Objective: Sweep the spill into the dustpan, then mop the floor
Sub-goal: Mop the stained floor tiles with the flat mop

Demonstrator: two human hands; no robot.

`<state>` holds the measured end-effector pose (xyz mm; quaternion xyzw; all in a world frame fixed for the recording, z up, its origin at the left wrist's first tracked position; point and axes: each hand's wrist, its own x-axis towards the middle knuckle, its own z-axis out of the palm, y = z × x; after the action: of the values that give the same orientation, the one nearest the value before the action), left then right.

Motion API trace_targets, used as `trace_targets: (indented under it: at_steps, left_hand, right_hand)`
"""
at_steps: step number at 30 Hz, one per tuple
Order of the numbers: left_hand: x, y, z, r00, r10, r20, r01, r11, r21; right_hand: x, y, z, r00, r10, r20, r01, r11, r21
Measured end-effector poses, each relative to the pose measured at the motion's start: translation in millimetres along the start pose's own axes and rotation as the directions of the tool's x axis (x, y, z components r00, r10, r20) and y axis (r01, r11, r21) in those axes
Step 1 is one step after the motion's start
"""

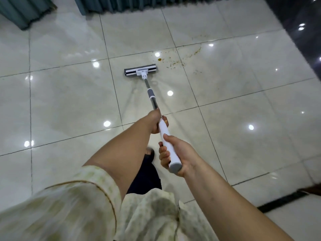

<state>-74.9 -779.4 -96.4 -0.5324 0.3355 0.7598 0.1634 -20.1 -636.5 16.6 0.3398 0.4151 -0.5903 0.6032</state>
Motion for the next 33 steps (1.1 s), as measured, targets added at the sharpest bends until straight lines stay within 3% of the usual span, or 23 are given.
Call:
trace_targets:
  at_steps: [7, 14, 19, 33]
  left_hand:
    - [-39, -67, 20, 1.000, -0.003, -0.018, 0.006, 0.984, 0.176]
    - [-34, -41, 33, 0.999, 0.022, -0.037, -0.018, 0.994, 0.108]
    - [1, 22, 44, 0.997, 0.009, -0.071, -0.004, 0.998, 0.068]
    - [116, 282, 67, 0.999, 0.022, -0.029, -0.019, 0.995, 0.098]
  right_hand:
    - [-51, 57, -40, 0.999, -0.037, 0.015, 0.035, 0.996, 0.088]
    - [-51, 28, -27, 0.997, -0.069, 0.018, 0.068, 0.995, 0.071]
    - [-14, -29, -1, 0.998, -0.053, 0.019, 0.051, 0.997, 0.061]
    - [114, -254, 134, 0.997, -0.075, -0.001, 0.075, 0.995, 0.069]
